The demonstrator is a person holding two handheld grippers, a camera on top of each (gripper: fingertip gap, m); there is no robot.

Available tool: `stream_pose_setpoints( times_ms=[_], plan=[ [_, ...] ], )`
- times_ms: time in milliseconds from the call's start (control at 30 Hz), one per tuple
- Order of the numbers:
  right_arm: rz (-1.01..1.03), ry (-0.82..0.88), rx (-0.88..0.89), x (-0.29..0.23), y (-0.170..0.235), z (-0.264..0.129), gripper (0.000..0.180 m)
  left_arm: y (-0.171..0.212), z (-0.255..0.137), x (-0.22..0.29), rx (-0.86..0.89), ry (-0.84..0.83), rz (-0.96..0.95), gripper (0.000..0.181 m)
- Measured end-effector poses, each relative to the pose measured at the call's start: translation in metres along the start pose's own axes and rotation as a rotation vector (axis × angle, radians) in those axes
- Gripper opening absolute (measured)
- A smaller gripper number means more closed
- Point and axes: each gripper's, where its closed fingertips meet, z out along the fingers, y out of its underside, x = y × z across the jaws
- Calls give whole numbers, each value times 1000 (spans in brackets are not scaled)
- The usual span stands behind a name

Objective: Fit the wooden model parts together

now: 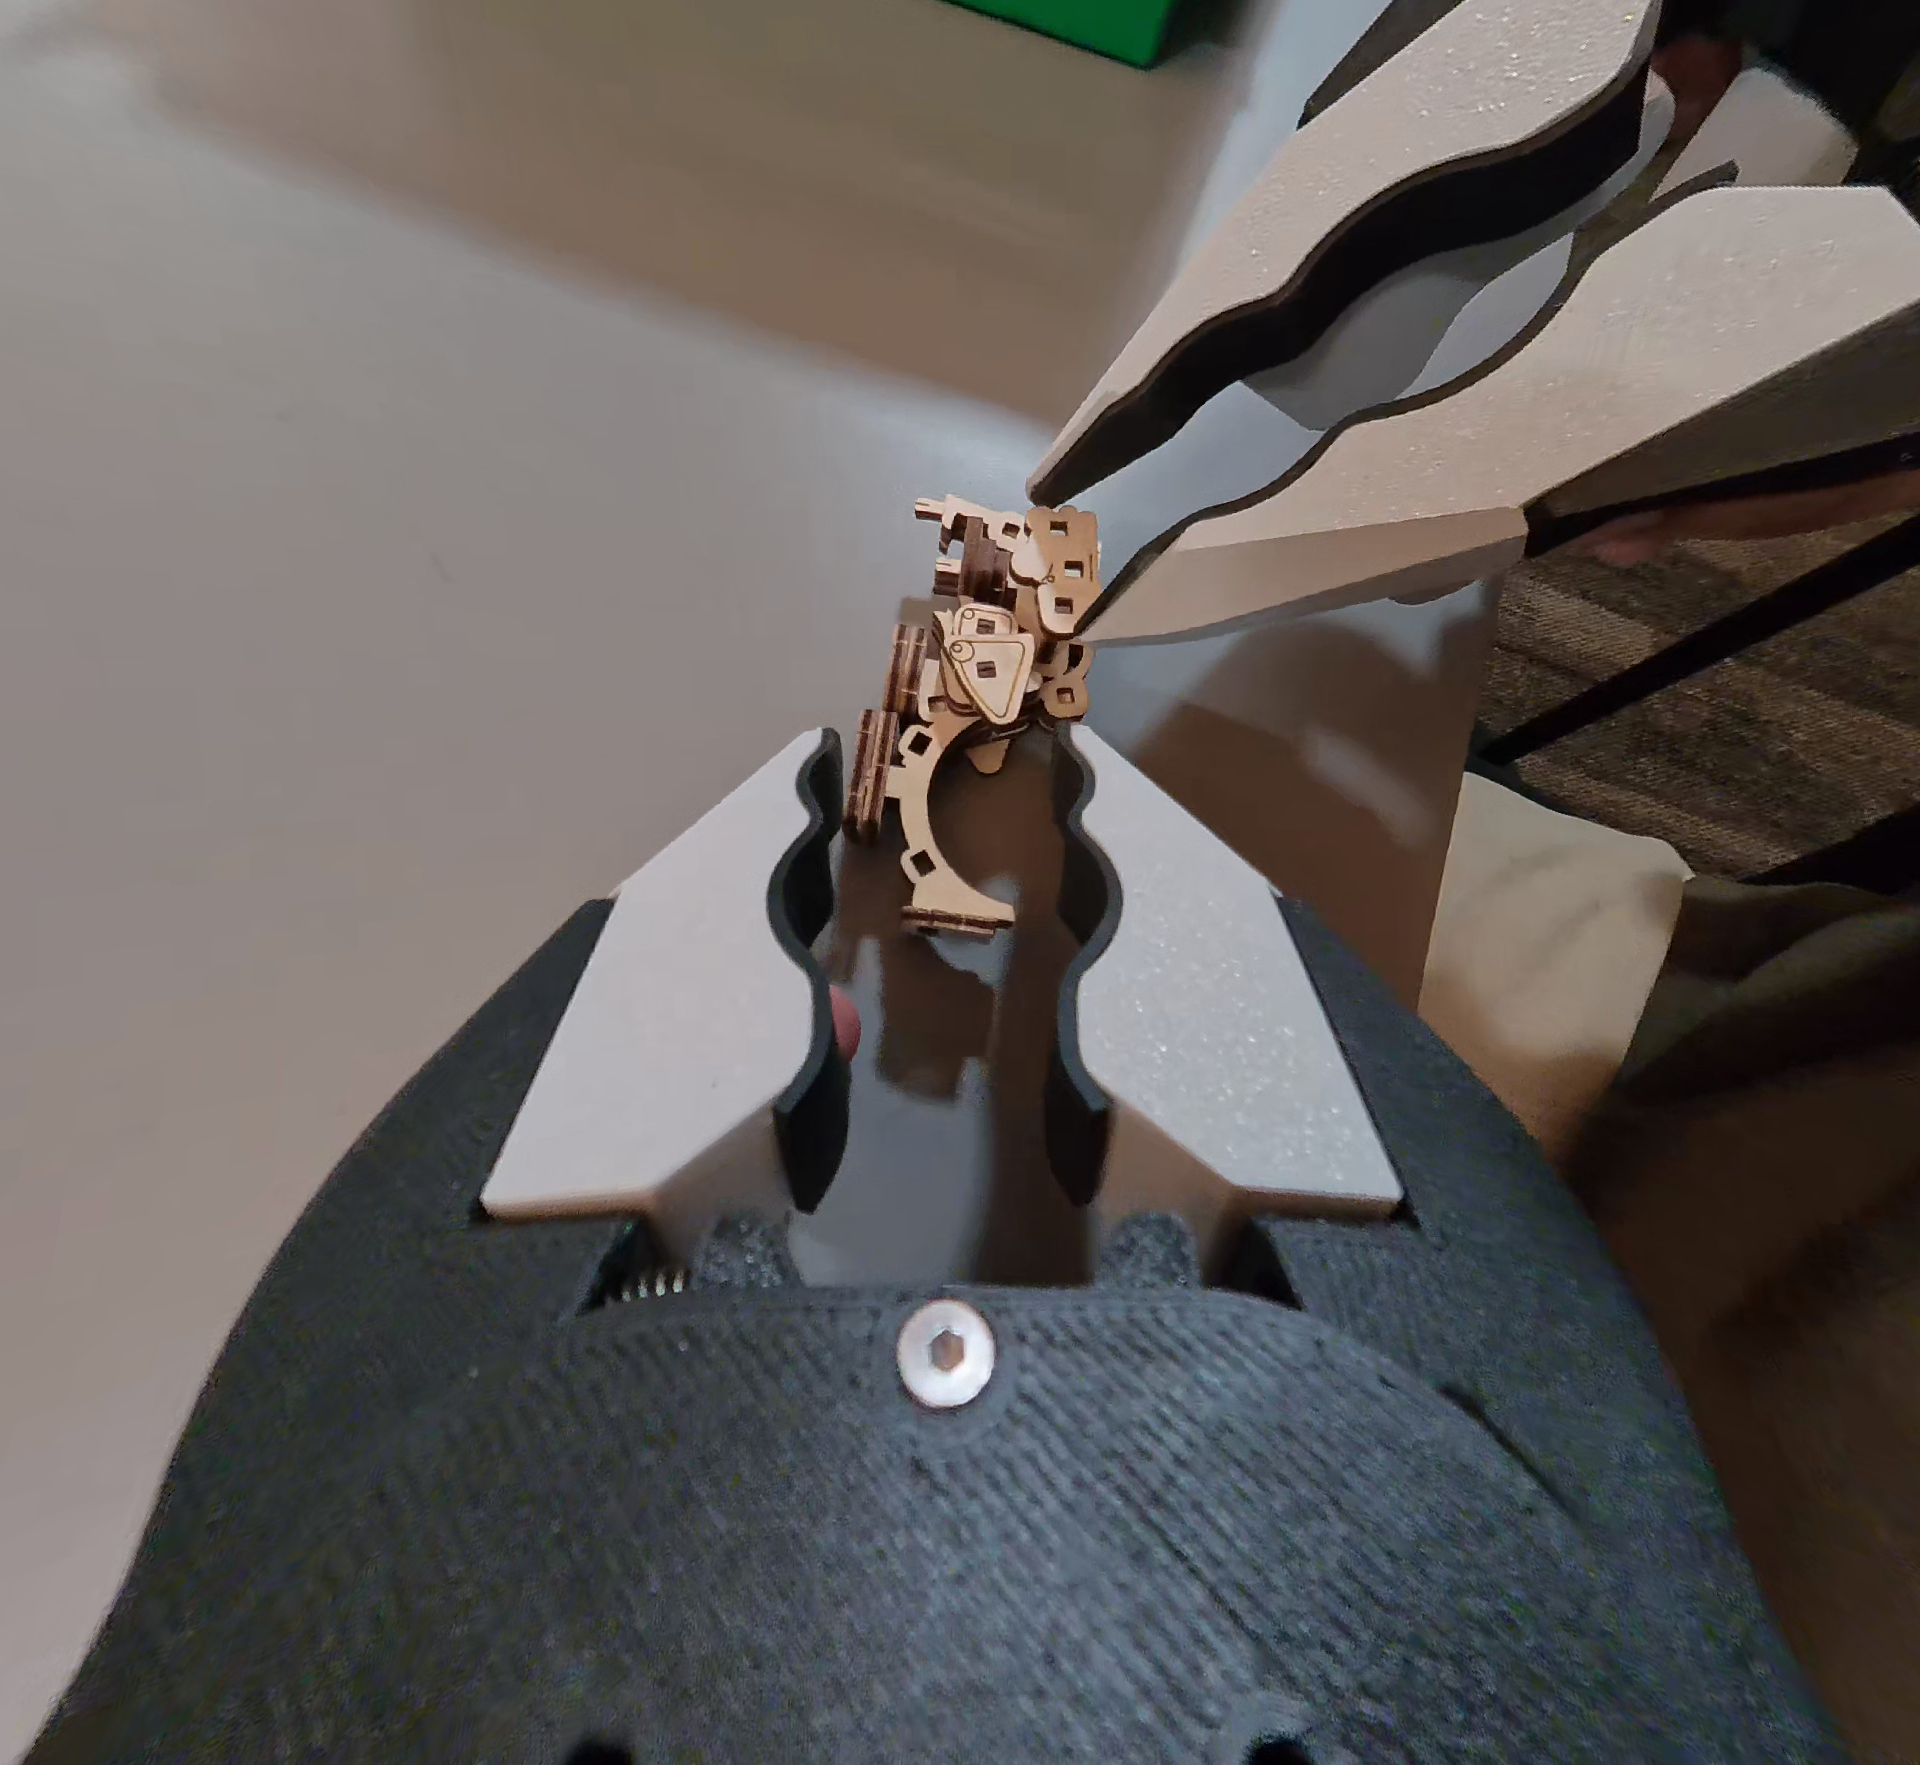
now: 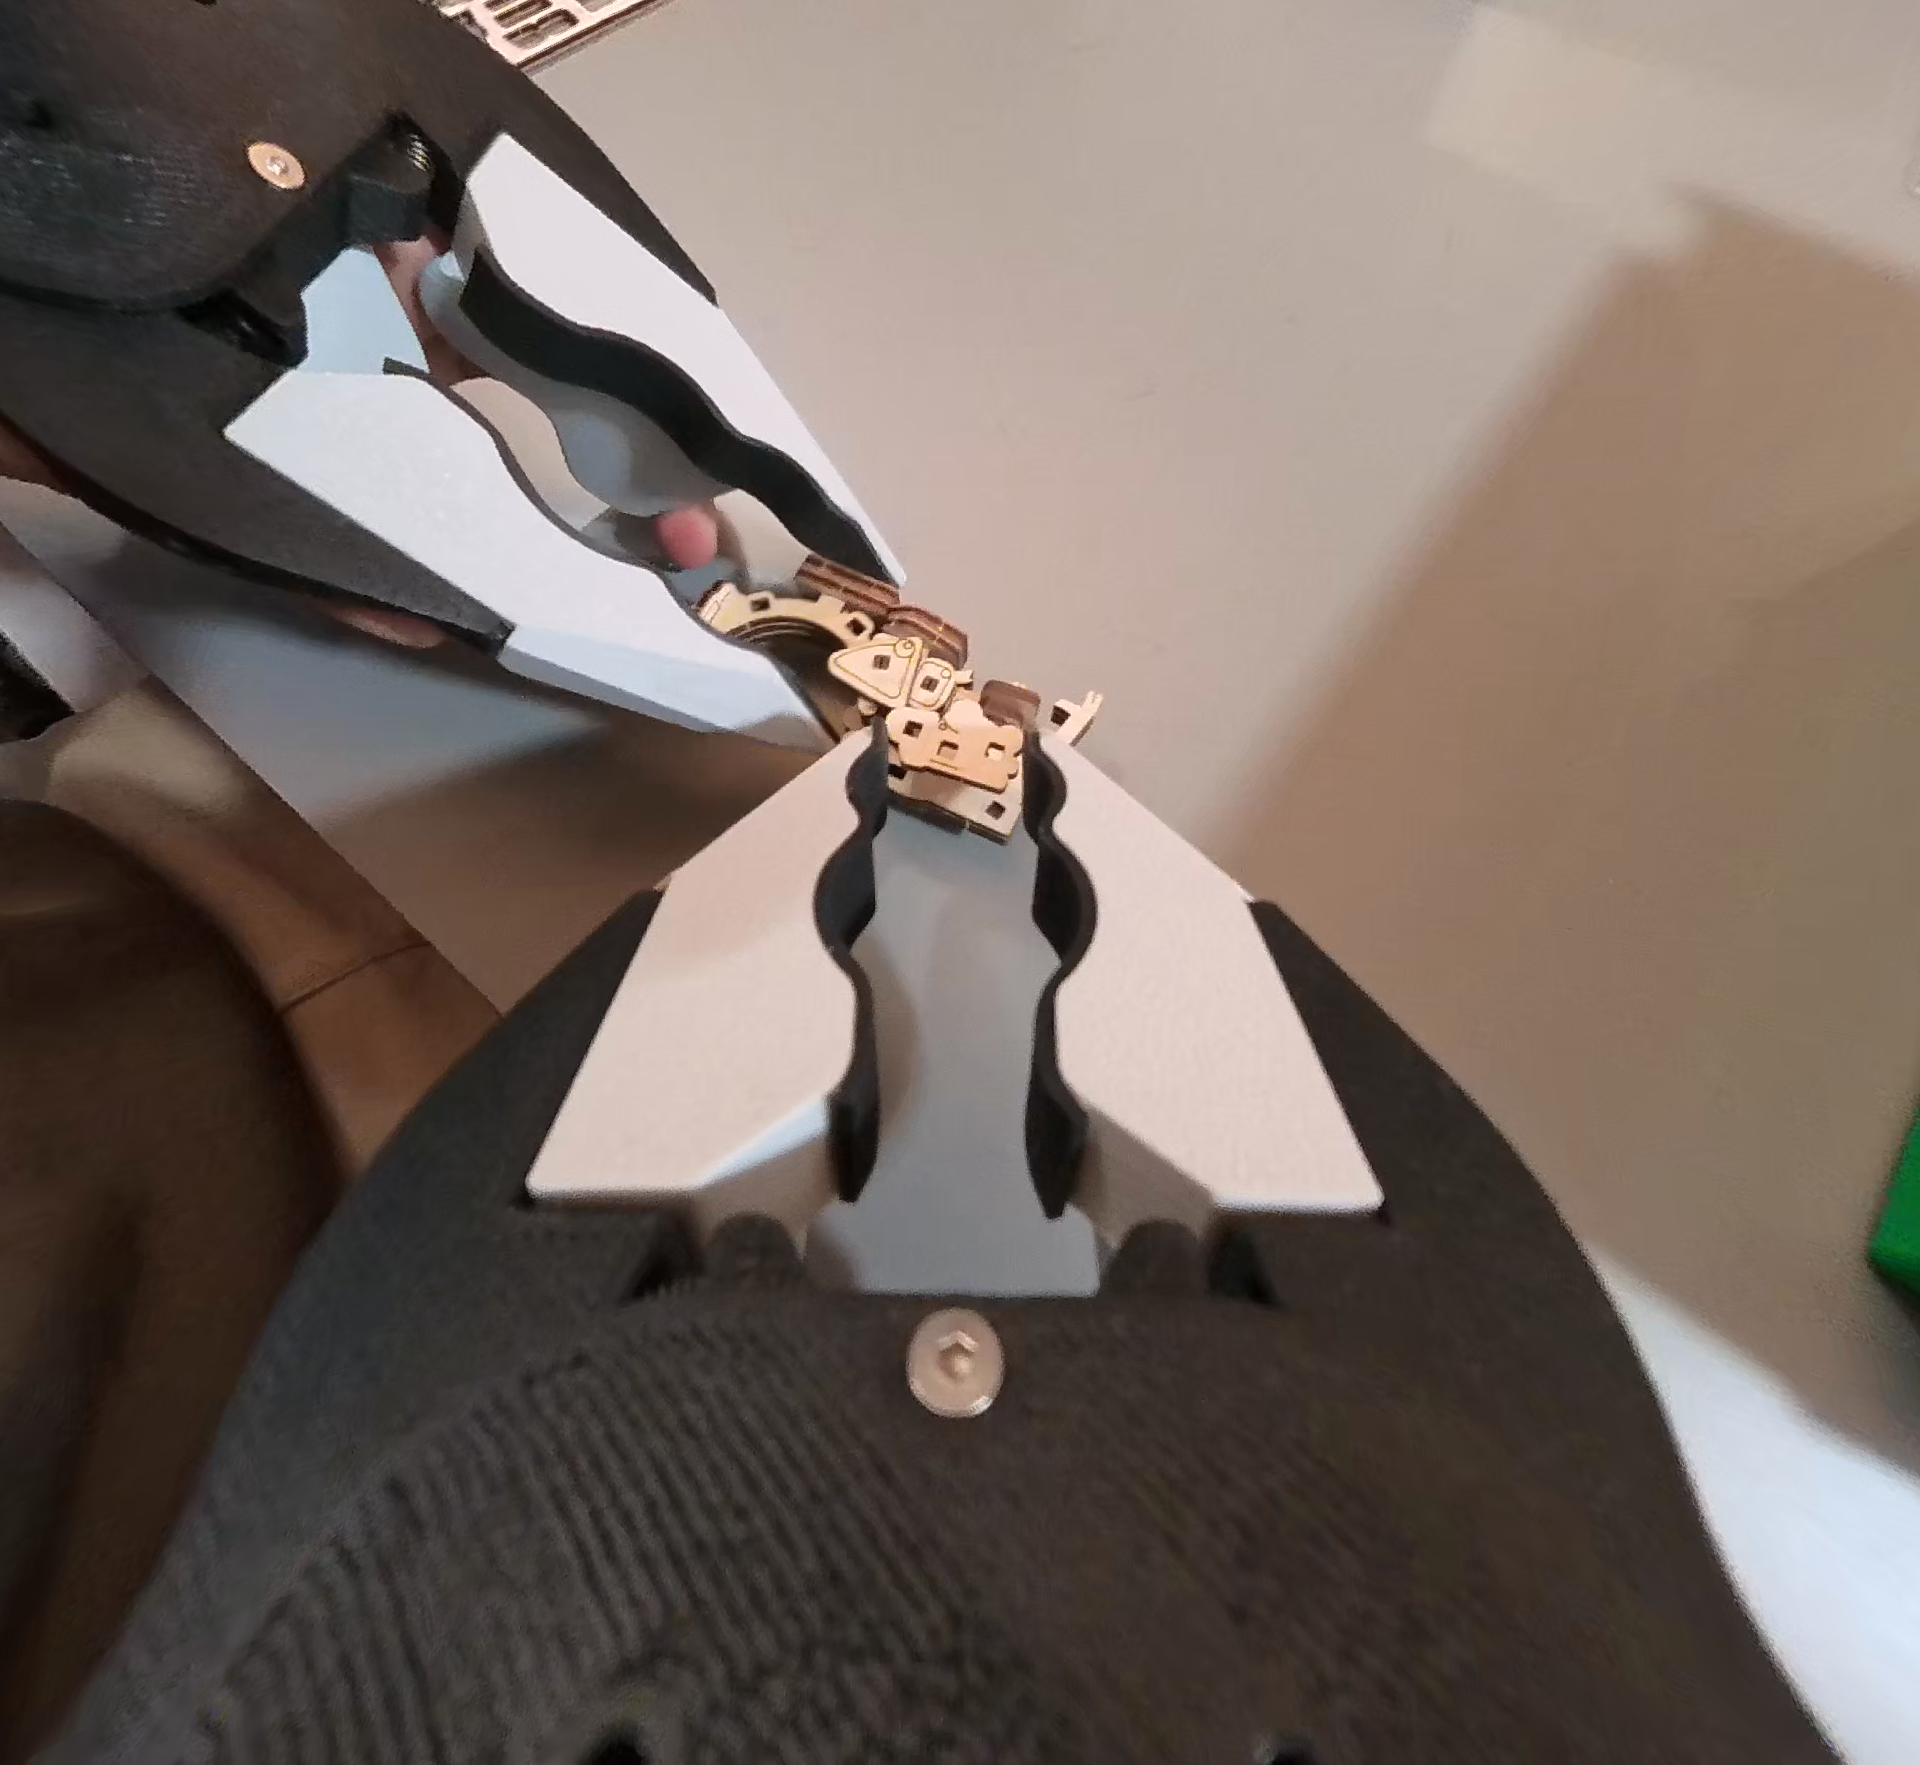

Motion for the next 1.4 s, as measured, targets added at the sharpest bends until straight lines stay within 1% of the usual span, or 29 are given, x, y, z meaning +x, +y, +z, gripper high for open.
stream_pose_setpoints(
  times_ms=[167, 333, 600, 1400],
  plan=[
    [-16, 11, -3, 0, 0, 0, 24, 0, -1, 1, 3, 3, 4, 37],
    [-44, 28, -6, 0, 0, 0, 25, 4, -1, 9, -12, 44, -30, 35],
    [-69, 22, -6, -3, 0, 0, 25, 5, -1, 5, -17, 34, -58, 29],
    [-137, 40, -15, -6, -1, 2, 25, 6, 1, 4, -32, 15, -49, 27]
  ],
)
